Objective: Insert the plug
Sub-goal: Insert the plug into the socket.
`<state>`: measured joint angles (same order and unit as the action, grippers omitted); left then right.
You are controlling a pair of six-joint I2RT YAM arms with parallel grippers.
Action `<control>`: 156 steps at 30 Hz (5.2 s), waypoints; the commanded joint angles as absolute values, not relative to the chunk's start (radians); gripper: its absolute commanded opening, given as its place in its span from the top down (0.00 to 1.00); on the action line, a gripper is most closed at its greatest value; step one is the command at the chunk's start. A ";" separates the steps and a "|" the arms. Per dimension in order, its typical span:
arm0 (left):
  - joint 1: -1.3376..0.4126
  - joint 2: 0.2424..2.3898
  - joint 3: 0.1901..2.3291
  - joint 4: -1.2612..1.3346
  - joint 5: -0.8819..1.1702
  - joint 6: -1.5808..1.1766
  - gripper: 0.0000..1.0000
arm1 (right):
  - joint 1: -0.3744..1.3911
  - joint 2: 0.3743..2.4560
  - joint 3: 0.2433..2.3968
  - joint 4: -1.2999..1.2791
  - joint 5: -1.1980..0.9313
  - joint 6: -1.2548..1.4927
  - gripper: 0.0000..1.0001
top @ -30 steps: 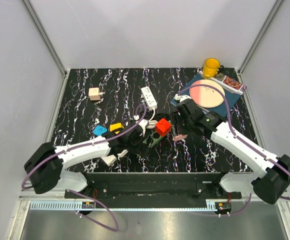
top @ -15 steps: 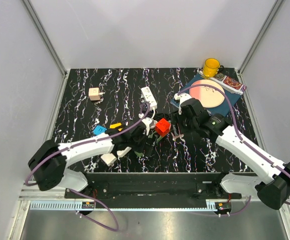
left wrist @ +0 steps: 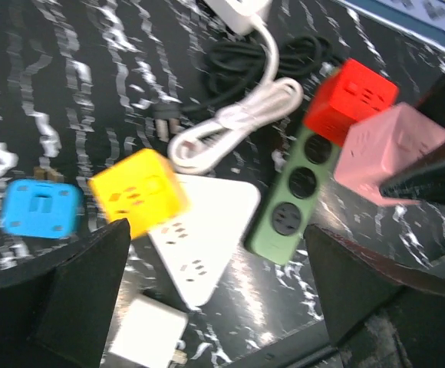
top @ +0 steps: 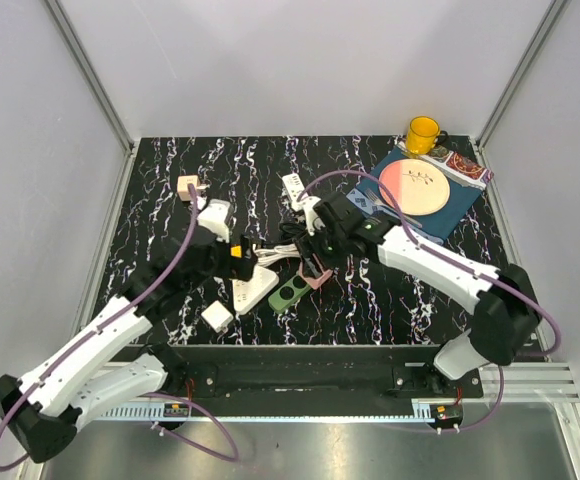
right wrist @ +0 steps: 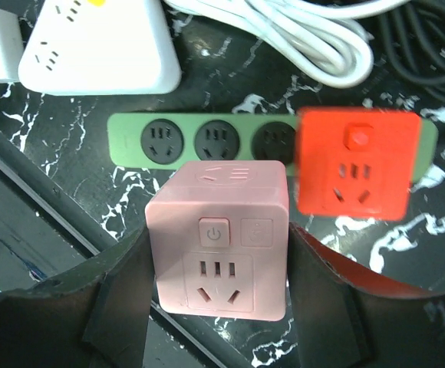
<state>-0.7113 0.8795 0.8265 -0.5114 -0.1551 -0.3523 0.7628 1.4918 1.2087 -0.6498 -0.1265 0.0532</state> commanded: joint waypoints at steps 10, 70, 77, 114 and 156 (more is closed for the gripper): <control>-0.589 0.684 0.758 -0.438 -0.525 -0.087 0.01 | 0.813 1.687 1.321 -0.532 -0.147 0.031 1.00; -0.563 0.635 0.664 -0.379 -0.546 -0.081 0.01 | 0.862 1.687 1.310 -0.592 -0.069 0.086 1.00; -0.561 0.635 0.661 -0.377 -0.545 -0.081 0.01 | 0.861 1.689 1.296 -0.595 -0.094 0.054 1.00; -0.555 0.617 0.657 -0.374 -0.552 -0.072 0.01 | 0.879 1.813 1.170 -0.609 -0.005 0.078 1.00; -0.551 0.598 0.653 -0.373 -0.557 -0.074 0.01 | 0.927 1.841 1.528 -0.848 0.055 0.152 0.15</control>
<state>-0.5568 0.6163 0.6601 -0.4236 -0.5312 -0.0826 0.9154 1.8381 1.4448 -0.7406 0.0441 0.1440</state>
